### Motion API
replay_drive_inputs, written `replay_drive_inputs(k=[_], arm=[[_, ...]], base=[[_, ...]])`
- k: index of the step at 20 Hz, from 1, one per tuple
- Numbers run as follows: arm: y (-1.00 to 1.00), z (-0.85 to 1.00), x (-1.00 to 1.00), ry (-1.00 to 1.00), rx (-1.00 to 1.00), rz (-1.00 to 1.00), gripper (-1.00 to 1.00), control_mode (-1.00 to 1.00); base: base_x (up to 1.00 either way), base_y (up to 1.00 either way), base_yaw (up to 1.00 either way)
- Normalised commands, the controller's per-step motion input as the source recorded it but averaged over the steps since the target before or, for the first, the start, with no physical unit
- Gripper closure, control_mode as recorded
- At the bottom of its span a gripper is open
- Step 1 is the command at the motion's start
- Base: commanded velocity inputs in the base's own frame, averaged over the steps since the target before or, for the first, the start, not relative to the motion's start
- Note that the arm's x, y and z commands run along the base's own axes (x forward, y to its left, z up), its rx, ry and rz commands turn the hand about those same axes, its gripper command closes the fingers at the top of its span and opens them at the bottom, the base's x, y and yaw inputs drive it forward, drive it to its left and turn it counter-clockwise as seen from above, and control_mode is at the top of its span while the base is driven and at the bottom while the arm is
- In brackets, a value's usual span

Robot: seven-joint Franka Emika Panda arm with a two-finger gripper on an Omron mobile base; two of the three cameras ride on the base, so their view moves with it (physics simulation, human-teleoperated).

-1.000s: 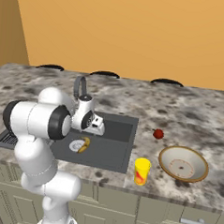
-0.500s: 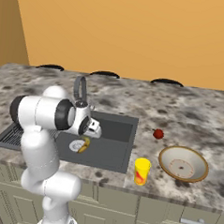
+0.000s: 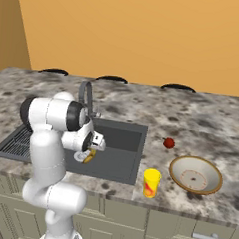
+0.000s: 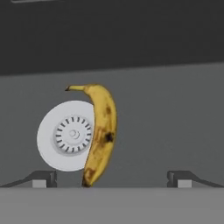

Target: Remove the bell pepper and banana from the sink. Then move the bowl and cup from the counter to the sink for washing.

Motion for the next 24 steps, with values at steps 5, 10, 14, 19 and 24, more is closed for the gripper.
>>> replay_drive_inputs(k=[5, 10, 14, 19, 24], arm=[[0.1, -0.29, 0.17, -0.07, 0.0, 0.0, -1.0, -1.0], [0.03, -0.25, 0.2, -0.02, 0.0, 0.0, -1.0, -1.0], [0.03, -0.23, 0.16, 0.0, 0.0, 0.0, -1.0, -1.0], [0.05, -0.24, 0.19, 0.0, 0.0, 0.0, -1.0, -1.0], [0.03, -0.22, 0.17, 0.0, 0.0, 0.0, -1.0, -1.0]], base=[[0.0, 0.0, 0.0], [0.0, 0.0, 0.0], [0.0, 0.0, 0.0], [0.0, 0.0, 0.0], [0.0, 0.0, 0.0]])
